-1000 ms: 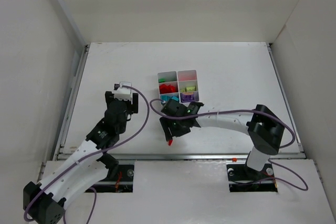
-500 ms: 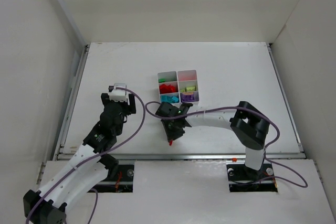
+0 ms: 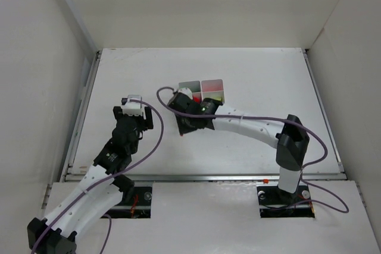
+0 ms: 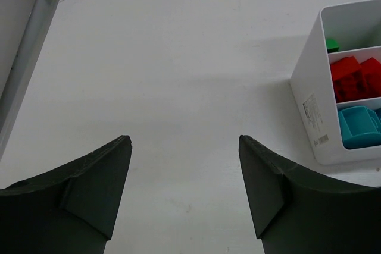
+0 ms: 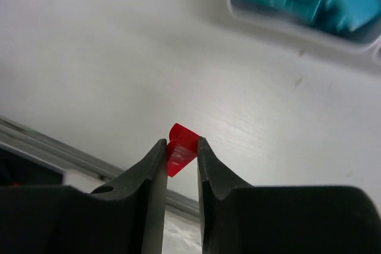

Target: Sort the legos into containers by color

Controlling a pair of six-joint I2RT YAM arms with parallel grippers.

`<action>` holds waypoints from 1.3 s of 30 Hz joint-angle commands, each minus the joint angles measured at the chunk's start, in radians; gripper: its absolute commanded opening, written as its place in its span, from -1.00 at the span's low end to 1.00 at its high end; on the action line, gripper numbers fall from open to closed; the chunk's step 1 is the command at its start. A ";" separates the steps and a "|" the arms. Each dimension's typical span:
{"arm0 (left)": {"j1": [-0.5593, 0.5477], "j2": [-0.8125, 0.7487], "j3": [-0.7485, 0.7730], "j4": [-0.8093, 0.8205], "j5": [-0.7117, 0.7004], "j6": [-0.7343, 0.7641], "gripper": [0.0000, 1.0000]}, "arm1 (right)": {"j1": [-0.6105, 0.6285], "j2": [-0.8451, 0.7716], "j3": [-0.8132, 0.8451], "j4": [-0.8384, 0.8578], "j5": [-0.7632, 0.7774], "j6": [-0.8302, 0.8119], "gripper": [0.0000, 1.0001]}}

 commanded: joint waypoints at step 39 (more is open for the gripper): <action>0.131 0.013 -0.033 0.060 0.043 -0.016 0.42 | -0.284 0.187 0.447 -0.053 0.155 -0.208 0.38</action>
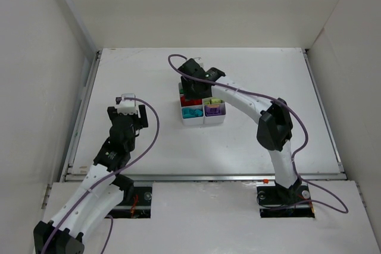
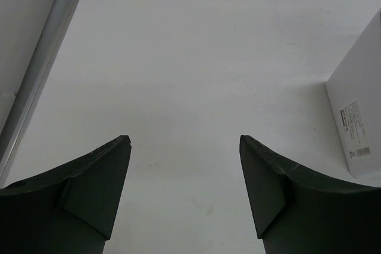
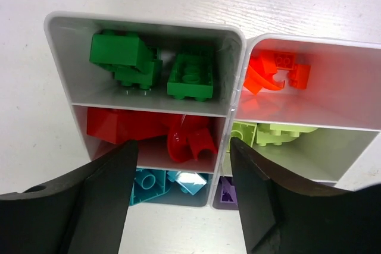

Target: Sort the legos into containers by color

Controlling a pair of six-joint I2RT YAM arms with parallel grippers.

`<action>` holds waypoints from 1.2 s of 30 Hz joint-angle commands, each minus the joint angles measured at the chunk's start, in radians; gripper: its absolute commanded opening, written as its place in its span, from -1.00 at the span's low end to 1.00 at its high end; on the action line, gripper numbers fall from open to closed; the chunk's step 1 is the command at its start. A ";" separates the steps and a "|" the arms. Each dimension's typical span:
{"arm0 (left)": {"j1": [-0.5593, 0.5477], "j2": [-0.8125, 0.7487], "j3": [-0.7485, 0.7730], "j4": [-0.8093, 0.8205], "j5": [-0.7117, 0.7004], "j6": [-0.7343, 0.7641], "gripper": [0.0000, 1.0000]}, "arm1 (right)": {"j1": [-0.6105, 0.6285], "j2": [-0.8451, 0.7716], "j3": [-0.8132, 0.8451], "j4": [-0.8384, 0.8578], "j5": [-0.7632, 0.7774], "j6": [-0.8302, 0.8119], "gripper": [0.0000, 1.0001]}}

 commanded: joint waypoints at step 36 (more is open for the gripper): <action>0.252 0.325 0.292 0.054 0.023 0.071 0.87 | -0.839 -0.485 -0.294 0.247 -0.180 -0.291 0.99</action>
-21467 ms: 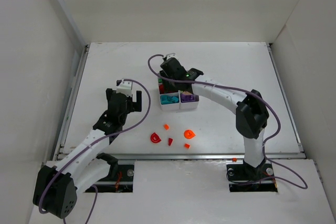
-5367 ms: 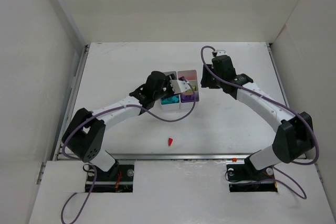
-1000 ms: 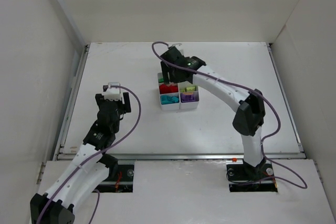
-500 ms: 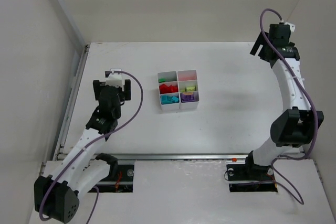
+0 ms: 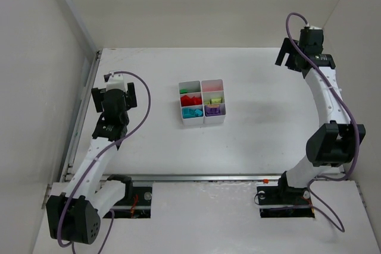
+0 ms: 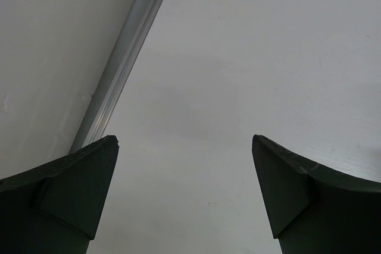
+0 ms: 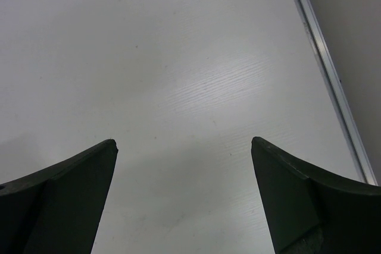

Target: Sort the legos into containers by color

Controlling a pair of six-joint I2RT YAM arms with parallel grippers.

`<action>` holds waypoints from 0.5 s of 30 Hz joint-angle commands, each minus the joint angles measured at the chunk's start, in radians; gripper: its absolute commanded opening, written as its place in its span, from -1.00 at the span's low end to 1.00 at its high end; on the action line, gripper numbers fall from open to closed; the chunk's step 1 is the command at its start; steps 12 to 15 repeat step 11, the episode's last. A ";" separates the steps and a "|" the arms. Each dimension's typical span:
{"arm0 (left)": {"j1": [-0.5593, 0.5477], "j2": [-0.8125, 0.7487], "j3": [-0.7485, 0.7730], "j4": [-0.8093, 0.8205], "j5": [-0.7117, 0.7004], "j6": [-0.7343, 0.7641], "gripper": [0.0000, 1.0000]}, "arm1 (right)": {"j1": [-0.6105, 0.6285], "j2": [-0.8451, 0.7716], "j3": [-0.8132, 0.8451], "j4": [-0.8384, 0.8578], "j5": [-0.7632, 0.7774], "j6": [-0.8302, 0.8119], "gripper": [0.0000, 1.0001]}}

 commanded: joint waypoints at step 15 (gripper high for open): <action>0.008 0.011 -0.016 0.091 0.037 -0.045 0.98 | -0.001 -0.056 -0.004 0.152 -0.061 -0.052 0.99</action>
